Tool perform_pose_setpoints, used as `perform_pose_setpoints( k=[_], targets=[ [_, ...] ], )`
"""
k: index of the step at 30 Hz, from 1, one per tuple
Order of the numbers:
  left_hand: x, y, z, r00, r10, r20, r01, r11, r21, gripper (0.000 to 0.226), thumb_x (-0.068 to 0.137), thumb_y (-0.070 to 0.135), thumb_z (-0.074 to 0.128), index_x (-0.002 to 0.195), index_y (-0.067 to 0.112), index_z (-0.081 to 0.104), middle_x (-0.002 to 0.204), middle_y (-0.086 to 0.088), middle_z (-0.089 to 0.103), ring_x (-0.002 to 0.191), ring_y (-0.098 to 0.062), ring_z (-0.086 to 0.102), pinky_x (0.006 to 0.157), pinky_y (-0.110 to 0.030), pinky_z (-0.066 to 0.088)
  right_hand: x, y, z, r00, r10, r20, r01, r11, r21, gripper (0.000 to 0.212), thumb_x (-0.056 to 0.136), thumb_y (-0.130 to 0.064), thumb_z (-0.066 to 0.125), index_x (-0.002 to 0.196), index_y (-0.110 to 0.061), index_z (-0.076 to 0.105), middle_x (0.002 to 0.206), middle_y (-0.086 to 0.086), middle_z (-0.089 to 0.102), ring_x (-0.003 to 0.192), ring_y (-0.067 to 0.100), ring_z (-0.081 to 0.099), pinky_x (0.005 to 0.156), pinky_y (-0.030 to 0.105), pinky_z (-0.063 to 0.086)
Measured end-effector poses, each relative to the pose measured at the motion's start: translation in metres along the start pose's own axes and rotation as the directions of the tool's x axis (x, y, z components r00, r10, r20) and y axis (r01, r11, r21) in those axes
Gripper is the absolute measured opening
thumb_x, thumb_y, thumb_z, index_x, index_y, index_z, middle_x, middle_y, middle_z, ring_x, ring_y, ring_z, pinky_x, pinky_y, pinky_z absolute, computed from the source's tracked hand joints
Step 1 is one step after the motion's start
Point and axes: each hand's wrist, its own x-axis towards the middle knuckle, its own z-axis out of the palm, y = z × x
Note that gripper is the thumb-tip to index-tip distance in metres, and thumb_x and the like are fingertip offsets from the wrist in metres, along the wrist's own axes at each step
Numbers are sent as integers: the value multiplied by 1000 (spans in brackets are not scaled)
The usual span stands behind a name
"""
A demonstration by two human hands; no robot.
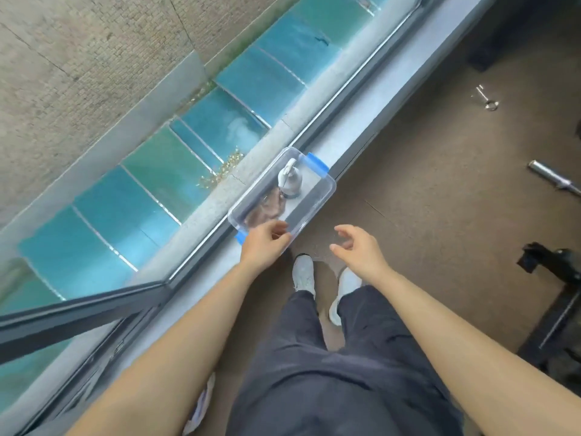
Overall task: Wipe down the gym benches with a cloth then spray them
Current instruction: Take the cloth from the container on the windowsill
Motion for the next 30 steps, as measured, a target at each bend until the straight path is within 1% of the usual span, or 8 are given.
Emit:
perform_pose_setpoints(
  k=[3,7,12,16,18,22,25,30],
  targets=[
    [46,-10,-1,999,-53,6,52,995,79,35,90,33,67,124,24,70,116,7,74,101,-10,69,95,-34,54,49,-3,4,998,28,-62,-26,999,34,59,95,-23,71,149,-18,48,146,4,50,123,22,56,98,29,45],
    [100,-21,7,999,-33,26,26,973,230,45,91,33,62,134,20,65,132,0,67,121,-20,62,102,-38,49,106,7,18,993,-5,-119,6,1000,9,76,91,-29,76,156,-22,37,164,3,29,149,27,32,121,46,32],
    [150,-51,30,995,-54,87,0,848,530,50,90,41,65,138,27,58,157,-6,37,137,-37,38,108,-55,41,139,22,42,989,-51,-141,43,997,-60,80,88,-33,79,156,-21,38,170,-6,15,147,28,29,115,36,29],
    [166,-65,41,962,-186,202,10,761,649,76,91,48,64,158,36,30,165,-10,18,145,-42,25,115,-61,26,145,36,54,985,-76,-153,67,996,-59,76,86,-30,82,152,-26,44,170,-8,11,146,27,34,114,38,33],
    [171,-66,43,964,-170,207,-1,771,637,75,92,45,64,158,33,31,160,-12,27,140,-41,31,113,-56,28,148,37,53,985,-78,-151,67,995,-77,75,85,-31,82,150,-28,45,170,-8,11,146,28,36,115,44,38],
    [169,-63,34,974,-93,207,-21,870,493,56,89,32,70,142,21,59,145,-11,52,128,-35,52,104,-40,43,149,32,47,988,-77,-134,59,989,-135,74,84,-33,83,148,-26,47,168,-3,16,142,27,40,113,48,43],
    [147,-47,15,982,22,189,-94,919,383,42,82,33,76,123,28,70,117,-2,66,106,-25,63,89,-37,51,148,27,38,994,-66,-92,53,989,-139,75,85,-35,82,150,-24,47,167,-4,17,143,26,39,113,45,42],
    [85,-7,-15,985,154,81,-160,984,78,33,71,36,87,92,30,62,96,14,69,82,-11,65,74,-34,56,129,11,11,1000,-21,2,21,997,-76,73,87,-30,79,152,-22,47,164,0,33,145,29,34,117,41,30]
  ],
)
